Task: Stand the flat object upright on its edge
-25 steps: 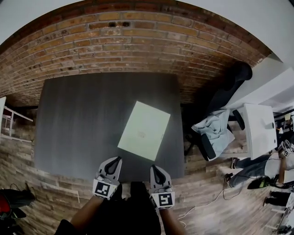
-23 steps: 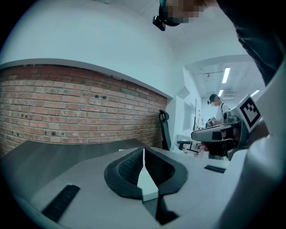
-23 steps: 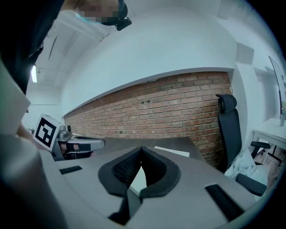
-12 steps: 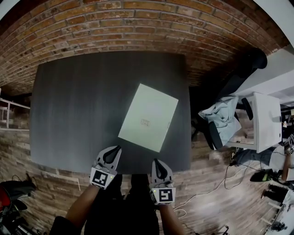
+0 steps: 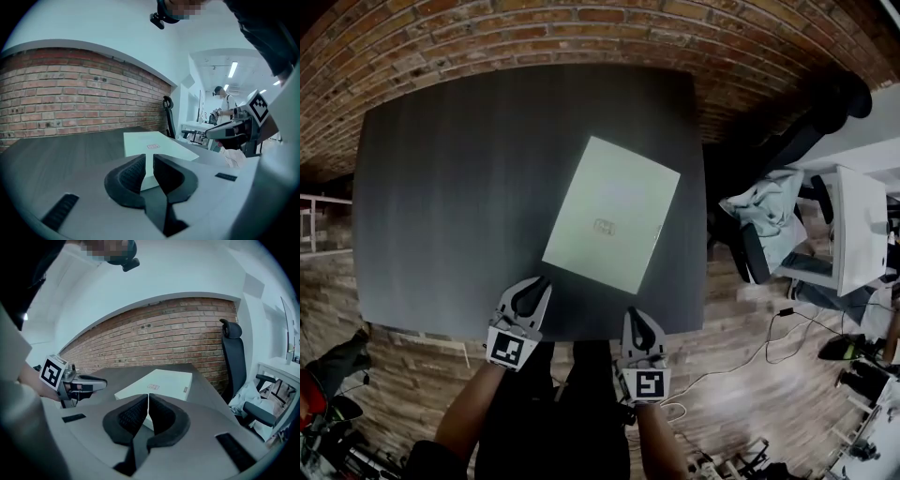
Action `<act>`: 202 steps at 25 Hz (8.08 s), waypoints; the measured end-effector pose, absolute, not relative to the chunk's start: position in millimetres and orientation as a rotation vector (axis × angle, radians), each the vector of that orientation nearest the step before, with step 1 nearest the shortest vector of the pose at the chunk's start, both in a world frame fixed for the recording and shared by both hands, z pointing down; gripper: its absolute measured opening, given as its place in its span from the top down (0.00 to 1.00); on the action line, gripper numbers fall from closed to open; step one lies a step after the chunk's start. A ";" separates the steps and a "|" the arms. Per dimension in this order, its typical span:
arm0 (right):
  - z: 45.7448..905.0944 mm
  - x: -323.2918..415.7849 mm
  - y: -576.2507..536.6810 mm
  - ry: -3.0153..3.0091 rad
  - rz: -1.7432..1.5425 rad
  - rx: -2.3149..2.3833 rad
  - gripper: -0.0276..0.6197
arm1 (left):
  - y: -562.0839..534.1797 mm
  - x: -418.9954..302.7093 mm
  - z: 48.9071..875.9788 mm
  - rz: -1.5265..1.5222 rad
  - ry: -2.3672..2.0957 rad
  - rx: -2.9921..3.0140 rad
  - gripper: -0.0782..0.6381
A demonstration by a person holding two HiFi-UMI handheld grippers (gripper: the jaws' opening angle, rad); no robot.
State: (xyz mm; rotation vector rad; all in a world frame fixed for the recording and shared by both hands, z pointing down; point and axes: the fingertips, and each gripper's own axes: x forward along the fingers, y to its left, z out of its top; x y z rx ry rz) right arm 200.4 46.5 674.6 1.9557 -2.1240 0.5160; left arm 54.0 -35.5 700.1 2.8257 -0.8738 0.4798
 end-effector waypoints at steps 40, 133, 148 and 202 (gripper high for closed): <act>803.4 221.1 57.7 -1.907 0.690 1.835 0.65 | -57.1 48.8 812.0 0.699 -0.662 2.685 0.58; 670.7 180.8 54.0 -2.093 0.473 1.798 0.62 | 13.1 5.0 683.2 0.644 -0.716 2.773 0.58; 643.6 160.2 67.7 -2.173 0.425 1.726 0.62 | 38.3 -20.7 655.2 0.622 -0.797 2.766 0.58; 554.8 127.0 29.0 -2.430 0.220 1.600 0.53 | 1.0 -47.6 566.8 0.473 -1.029 2.844 0.58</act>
